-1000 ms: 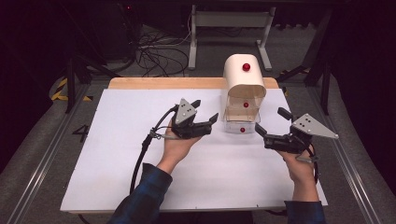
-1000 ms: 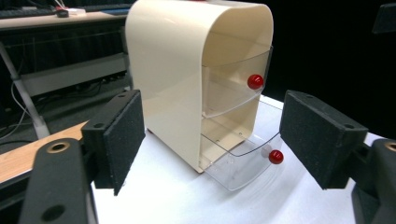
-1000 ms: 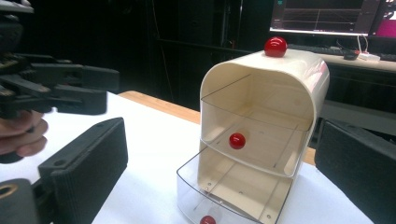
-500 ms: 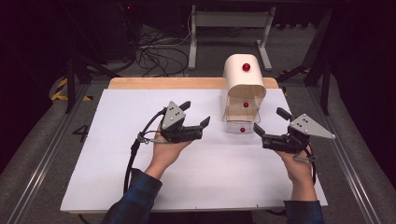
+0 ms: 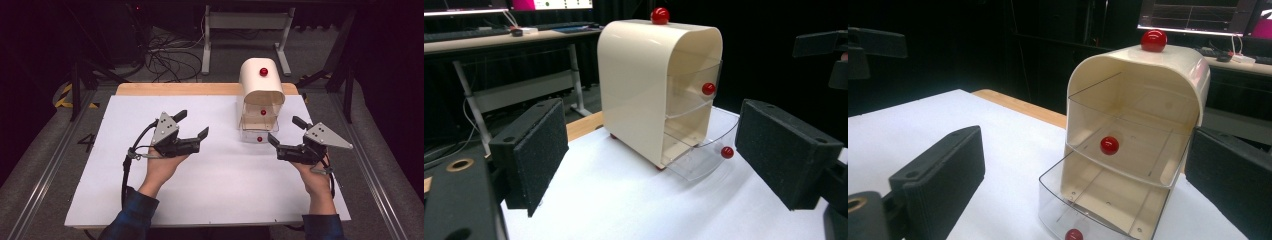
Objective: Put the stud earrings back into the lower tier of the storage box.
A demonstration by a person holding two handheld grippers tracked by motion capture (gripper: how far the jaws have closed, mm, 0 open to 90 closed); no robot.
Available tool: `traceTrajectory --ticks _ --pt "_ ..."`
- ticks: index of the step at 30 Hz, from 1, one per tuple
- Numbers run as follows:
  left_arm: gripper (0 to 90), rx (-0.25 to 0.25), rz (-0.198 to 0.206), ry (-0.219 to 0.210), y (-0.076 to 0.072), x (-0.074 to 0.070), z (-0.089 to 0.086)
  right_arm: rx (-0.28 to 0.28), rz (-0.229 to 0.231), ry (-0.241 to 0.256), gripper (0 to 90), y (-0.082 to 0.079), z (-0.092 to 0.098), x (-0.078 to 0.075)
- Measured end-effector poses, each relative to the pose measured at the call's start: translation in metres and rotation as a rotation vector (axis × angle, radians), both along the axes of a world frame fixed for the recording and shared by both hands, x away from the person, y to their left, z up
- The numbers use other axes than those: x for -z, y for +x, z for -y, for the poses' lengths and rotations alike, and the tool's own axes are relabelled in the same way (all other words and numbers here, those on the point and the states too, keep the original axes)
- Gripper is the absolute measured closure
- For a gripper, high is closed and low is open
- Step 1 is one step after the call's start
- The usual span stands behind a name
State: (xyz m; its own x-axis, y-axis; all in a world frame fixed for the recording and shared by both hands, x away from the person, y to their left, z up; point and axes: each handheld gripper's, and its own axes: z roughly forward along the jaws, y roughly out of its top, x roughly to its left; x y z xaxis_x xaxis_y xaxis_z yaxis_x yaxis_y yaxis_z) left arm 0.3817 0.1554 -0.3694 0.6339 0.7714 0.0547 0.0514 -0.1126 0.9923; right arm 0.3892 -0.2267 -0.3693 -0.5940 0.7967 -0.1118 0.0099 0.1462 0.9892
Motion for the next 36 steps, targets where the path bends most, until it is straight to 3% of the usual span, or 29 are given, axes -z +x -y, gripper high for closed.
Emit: traceTrajectory --ticks 17,36 --pt "13.8 -0.011 0.016 -0.005 -0.015 0.001 -0.030 0.000 -0.006 -0.018 3.0 0.002 -0.006 0.006" --pt "13.9 -0.025 0.009 -0.028 -0.025 0.003 -0.049 0.010 -0.019 -0.028 3.0 0.004 -0.008 0.010"
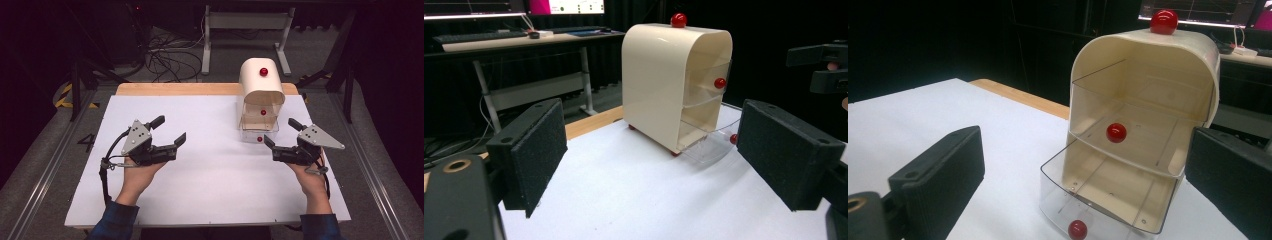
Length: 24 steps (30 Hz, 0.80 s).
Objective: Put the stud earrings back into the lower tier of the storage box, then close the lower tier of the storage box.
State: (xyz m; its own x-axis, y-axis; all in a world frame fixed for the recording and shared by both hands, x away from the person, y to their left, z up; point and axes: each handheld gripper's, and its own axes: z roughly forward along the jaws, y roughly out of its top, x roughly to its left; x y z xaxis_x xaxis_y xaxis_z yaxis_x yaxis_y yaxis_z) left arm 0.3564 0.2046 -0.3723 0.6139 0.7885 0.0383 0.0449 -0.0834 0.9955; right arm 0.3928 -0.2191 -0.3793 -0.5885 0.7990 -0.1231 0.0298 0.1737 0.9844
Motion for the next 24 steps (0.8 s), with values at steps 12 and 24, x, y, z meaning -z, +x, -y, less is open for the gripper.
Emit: traceTrajectory --ticks 12,24 --pt "13.8 -0.011 -0.008 0.022 -0.007 0.004 -0.016 0.015 -0.010 -0.019 4.8 0.002 0.000 0.004" --pt "13.8 -0.003 0.001 0.028 -0.011 0.007 -0.026 0.048 -0.026 -0.021 10.0 0.004 0.003 0.010"
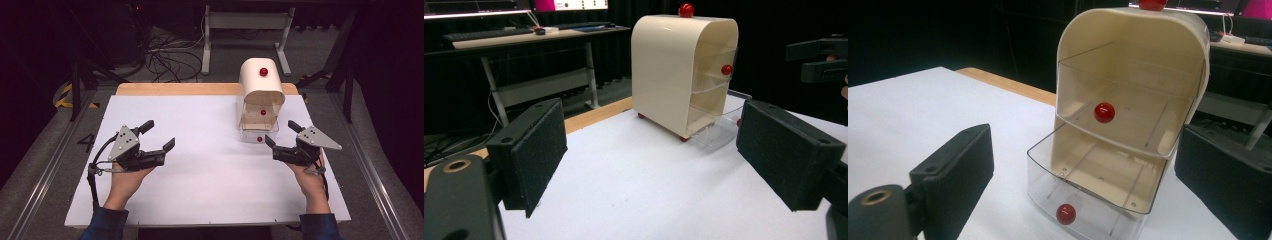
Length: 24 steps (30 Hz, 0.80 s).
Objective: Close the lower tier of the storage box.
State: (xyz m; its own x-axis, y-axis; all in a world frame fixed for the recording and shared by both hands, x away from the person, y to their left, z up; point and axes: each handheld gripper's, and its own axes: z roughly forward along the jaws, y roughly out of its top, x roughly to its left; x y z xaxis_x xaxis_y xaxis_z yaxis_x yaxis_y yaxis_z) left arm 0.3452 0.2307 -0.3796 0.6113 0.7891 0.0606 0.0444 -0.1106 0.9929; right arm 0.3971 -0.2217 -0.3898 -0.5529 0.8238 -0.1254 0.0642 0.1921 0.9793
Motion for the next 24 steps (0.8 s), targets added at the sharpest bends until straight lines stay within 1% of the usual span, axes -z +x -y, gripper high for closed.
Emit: traceTrajectory --ticks 7,10,13,18,20,23,24 --pt "13.8 -0.009 0.001 0.004 -0.002 0.004 -0.008 0.022 -0.021 -0.010 15.2 0.003 0.000 0.005" --pt "13.8 -0.019 -0.003 -0.005 -0.003 0.006 -0.012 0.030 -0.024 -0.015 19.4 0.004 0.000 0.007" --pt "13.8 -0.023 -0.004 -0.010 -0.004 0.006 -0.016 0.042 -0.038 -0.013 23.9 0.006 0.000 0.010" --pt "13.8 -0.030 -0.010 -0.013 -0.005 0.008 -0.021 0.051 -0.056 -0.013 34.5 0.008 0.003 0.015" --pt "13.7 -0.038 -0.014 -0.003 -0.005 0.008 -0.023 0.036 -0.059 -0.020 40.3 0.009 0.004 0.018" --pt "13.5 -0.051 -0.011 0.007 -0.005 0.009 -0.025 0.035 -0.072 -0.031 45.6 0.010 0.003 0.021" --pt "13.5 -0.052 -0.010 0.002 -0.005 0.009 -0.026 0.033 -0.076 -0.034 47.5 0.011 0.002 0.022"
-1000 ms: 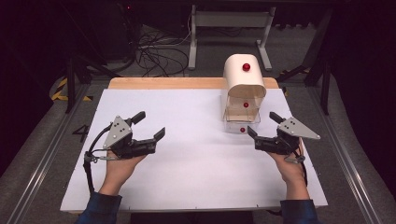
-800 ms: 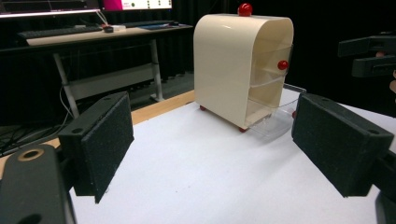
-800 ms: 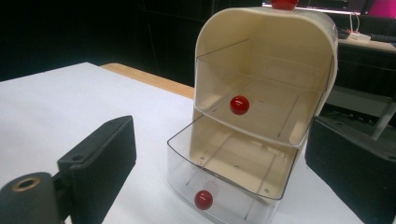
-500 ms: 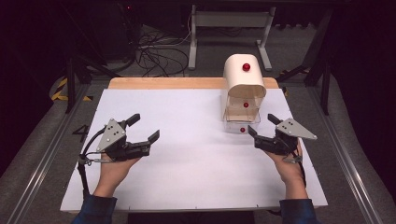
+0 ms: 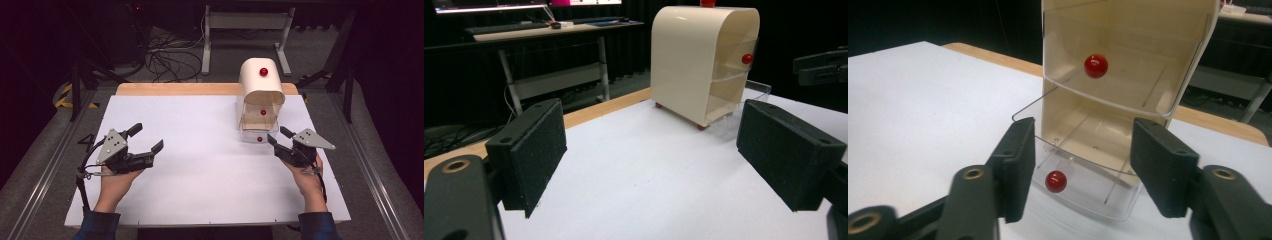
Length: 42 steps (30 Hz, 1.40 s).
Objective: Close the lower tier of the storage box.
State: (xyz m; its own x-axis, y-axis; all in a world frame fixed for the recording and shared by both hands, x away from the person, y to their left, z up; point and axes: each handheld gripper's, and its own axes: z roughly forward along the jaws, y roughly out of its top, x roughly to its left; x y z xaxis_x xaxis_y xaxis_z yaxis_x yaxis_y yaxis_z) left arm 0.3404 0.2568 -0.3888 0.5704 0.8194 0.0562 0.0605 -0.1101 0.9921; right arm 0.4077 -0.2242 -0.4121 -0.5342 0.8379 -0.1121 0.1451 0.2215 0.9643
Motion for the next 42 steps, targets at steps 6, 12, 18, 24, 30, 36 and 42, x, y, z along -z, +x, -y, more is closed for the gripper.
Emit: traceTrajectory --ticks 6,12,18,24,30,36,42 --pt "13.5 -0.005 0.005 0.000 0.000 -0.001 -0.003 -0.003 -0.021 -0.018 57.3 0.003 -0.001 0.006" --pt "13.5 -0.009 0.005 0.007 0.000 0.000 -0.004 0.008 -0.047 -0.029 67.4 0.006 -0.001 0.012" --pt "13.5 -0.020 0.008 0.016 0.001 0.001 -0.005 0.028 -0.066 -0.040 78.7 0.010 -0.001 0.018" --pt "13.5 -0.018 0.007 0.018 0.001 0.002 -0.006 0.046 -0.078 -0.048 88.5 0.013 -0.003 0.022" --pt "13.5 -0.010 0.005 0.007 0.001 0.002 -0.006 0.060 -0.090 -0.058 90.0 0.016 -0.002 0.026" --pt "13.5 -0.010 0.003 0.002 0.001 0.002 -0.007 0.076 -0.103 -0.067 90.0 0.019 -0.003 0.030" --pt "13.5 -0.006 0.000 -0.003 0.001 0.002 -0.007 0.091 -0.106 -0.077 90.0 0.021 -0.004 0.032"
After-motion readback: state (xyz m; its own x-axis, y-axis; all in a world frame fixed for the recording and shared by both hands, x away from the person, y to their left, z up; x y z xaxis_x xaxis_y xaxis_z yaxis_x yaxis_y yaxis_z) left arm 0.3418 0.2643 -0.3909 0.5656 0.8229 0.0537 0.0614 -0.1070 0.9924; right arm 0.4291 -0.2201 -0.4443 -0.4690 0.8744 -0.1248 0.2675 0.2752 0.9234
